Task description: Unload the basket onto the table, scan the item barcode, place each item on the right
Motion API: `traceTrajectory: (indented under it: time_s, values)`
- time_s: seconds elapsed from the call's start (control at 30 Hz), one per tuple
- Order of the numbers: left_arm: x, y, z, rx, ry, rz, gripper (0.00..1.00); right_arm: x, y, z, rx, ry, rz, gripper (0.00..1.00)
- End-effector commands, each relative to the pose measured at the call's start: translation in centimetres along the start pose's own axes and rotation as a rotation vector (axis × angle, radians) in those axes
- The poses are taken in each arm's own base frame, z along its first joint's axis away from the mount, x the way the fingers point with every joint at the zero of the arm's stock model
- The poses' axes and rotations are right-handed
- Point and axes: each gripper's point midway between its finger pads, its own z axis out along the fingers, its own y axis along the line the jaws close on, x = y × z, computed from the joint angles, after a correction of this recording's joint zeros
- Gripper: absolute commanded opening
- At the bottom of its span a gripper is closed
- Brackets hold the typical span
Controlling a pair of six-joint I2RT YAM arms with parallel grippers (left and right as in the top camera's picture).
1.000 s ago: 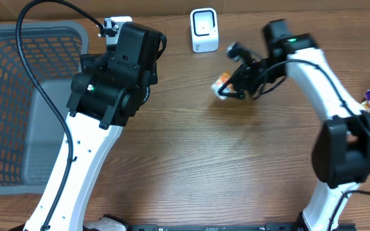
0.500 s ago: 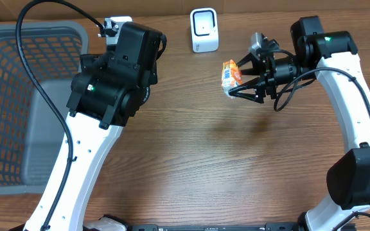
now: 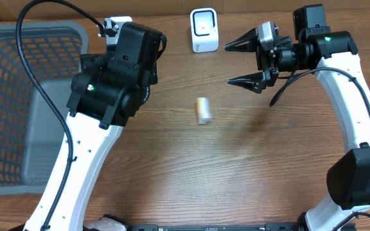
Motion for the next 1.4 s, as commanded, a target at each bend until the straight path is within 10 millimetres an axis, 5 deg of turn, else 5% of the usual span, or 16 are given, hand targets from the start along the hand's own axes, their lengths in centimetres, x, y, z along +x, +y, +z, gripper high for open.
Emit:
traceTrajectory:
  time_s: [0.0,0.13,0.4,0.53,0.63,0.9,1.07,1.37]
  values:
    - [0.2,0.1,0.5,-0.019,0.008,0.026,1.00,1.2,-0.6,-0.2,0.084,0.145,0.147,0.90]
    - [0.2,0.1,0.5,-0.019,0.008,0.026,1.00,7.0,-2.8,-1.3,0.274,0.443,0.296,1.00]
    - [0.2,0.1,0.5,-0.019,0.008,0.026,1.00,10.4,-3.7,1.1,0.405,0.480,0.746,1.00]
    - [0.2,0.1,0.5,-0.019,0.008,0.026,1.00,16.3,-6.2,2.0,0.753,0.507,1.202,1.00]
    - [0.2,0.1,0.5,-0.019,0.008,0.026,1.00,19.9,-5.4,3.2,0.962,0.475,1.599,1.00]
    - [0.2,0.1,0.5,-0.020,0.007,0.026,1.00,18.6,-5.2,10.5,0.876,0.369,1.672,1.00]
    - [0.2,0.1,0.5,-0.019,0.008,0.026,1.00,20.7,-0.6,11.6,1.200,0.273,2.257,1.00]
    - [0.2,0.1,0.5,-0.019,0.008,0.026,1.00,23.4,0.4,14.7,1.479,0.027,2.473,1.00]
